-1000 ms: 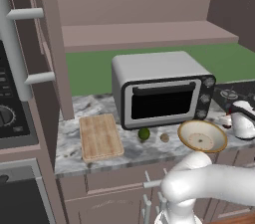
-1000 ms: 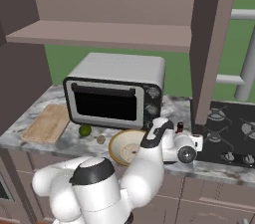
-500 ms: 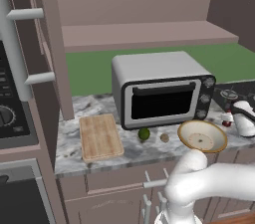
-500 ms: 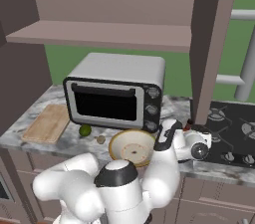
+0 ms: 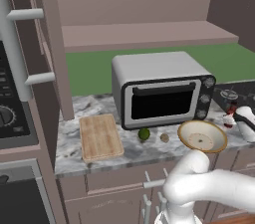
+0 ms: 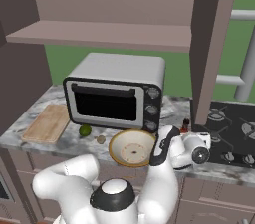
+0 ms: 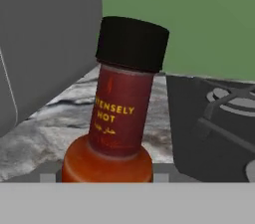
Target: Open the cabinet. Place the bowl and condiment on the counter. Then place the lime and garlic on the cutting board.
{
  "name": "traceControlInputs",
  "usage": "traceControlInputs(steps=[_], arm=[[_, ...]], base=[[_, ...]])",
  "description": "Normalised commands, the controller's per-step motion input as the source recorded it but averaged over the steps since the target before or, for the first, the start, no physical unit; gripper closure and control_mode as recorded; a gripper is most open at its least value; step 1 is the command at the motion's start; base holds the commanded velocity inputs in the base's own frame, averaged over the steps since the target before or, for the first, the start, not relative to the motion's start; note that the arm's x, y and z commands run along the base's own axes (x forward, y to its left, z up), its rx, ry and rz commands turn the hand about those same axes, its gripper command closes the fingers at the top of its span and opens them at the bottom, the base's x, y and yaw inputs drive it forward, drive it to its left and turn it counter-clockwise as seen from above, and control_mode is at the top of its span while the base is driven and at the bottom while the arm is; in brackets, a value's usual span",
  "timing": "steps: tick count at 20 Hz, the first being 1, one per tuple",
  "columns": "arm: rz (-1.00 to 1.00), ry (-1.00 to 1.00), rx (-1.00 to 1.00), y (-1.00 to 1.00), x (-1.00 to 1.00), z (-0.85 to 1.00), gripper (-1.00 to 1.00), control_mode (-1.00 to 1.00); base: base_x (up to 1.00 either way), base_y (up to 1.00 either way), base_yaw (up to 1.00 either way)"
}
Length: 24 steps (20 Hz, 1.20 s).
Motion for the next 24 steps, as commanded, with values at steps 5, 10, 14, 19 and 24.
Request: traceControlInputs(steps=[5,10,14,19,24], arm=[[0.03,-0.1,-0.11,0.08,-0.31,-0.55,1.0,-1.0],[0.01,-0.01,-0.01,-0.04,-0.01,-0.37,1.0,-1.0],[0.0,0.0,0.0,-0.11,0.0,-0.04,-1.0,-1.0],[0.0,0.0,0.0,0.0,-0.21,0.0,-1.0,-1.0],[0.0,-0.01,0.0,0.0,-0.4,0.01,-1.0,-1.0]], base=[[0.0,0.0,0.0],[0.0,0.0,0.0],[0.0,0.0,0.0],[0.0,0.0,0.0],[0.0,0.0,0.0]])
